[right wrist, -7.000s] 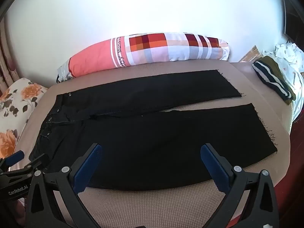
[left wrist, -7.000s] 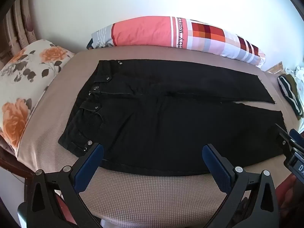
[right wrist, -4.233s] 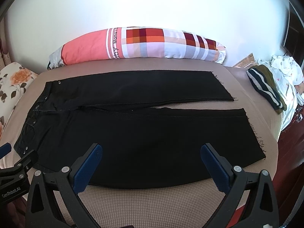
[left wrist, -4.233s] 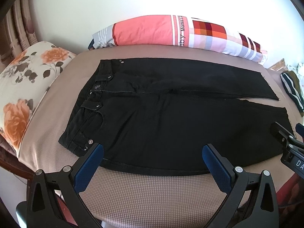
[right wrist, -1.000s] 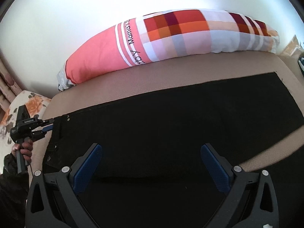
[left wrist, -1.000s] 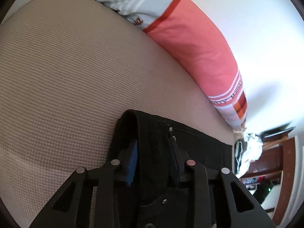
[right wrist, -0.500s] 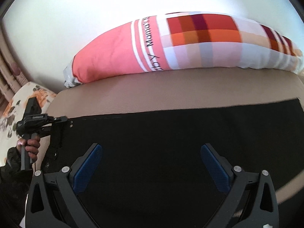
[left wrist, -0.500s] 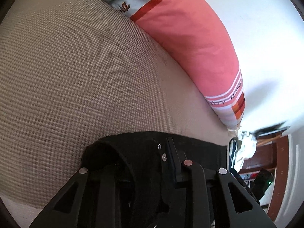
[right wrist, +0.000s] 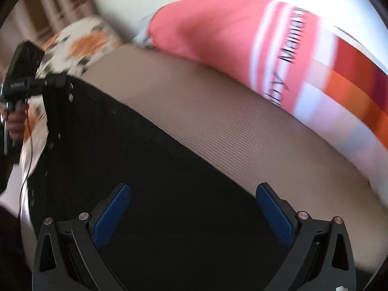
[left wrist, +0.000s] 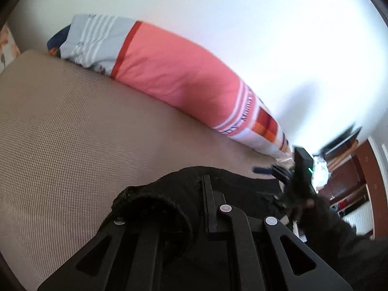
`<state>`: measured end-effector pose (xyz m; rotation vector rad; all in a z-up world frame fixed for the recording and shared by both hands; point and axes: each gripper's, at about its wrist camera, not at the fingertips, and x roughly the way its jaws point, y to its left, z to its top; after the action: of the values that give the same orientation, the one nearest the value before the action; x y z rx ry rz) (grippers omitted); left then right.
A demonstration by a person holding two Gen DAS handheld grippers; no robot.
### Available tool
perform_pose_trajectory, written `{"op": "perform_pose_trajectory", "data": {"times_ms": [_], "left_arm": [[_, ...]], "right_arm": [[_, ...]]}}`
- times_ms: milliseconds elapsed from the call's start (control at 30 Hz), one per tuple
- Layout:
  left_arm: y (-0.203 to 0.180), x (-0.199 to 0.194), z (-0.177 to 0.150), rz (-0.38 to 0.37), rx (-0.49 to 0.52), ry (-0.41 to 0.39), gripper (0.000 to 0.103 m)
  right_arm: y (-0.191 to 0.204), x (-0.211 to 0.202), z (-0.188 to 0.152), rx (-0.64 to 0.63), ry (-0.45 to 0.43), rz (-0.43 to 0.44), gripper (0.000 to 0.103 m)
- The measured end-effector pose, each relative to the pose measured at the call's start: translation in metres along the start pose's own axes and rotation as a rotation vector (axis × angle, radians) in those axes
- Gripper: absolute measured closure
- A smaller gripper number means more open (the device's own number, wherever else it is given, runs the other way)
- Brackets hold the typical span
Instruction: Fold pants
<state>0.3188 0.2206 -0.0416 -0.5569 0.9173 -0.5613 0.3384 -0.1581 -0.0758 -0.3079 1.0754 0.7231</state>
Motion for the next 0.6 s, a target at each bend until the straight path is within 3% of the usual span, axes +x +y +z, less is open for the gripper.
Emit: {"op": "perform_pose_trajectory", "data": {"times_ms": [167, 367, 467, 533, 600], "left_arm": [[-0.010, -0.018, -0.007, -0.012, 0.020, -0.025, 0.094], [-0.018, -0.021, -0.014, 0.018, 0.037, -0.040, 0.094], [-0.015, -0.022, -0.015, 0.034, 0.023, -0.046, 0.094], [-0.012, -0.022, -0.014, 0.037, 0.015, -0.046, 0.094], [-0.013, -0.022, -0.015, 0.048, 0.020, -0.044, 0.094]], "right_arm": [[-0.012, 0.019, 0.024, -0.104, 0.112, 0.114, 0.009], [-0.026, 0.045, 0.028, -0.194, 0.268, 0.221, 0.032], [-0.030, 0.049, 0.020, -0.230, 0.314, 0.231, 0.040], [-0.035, 0.050, 0.015, -0.245, 0.341, 0.225, 0.053], [-0.042, 0.050, 0.011, -0.236, 0.354, 0.204, 0.054]]}}
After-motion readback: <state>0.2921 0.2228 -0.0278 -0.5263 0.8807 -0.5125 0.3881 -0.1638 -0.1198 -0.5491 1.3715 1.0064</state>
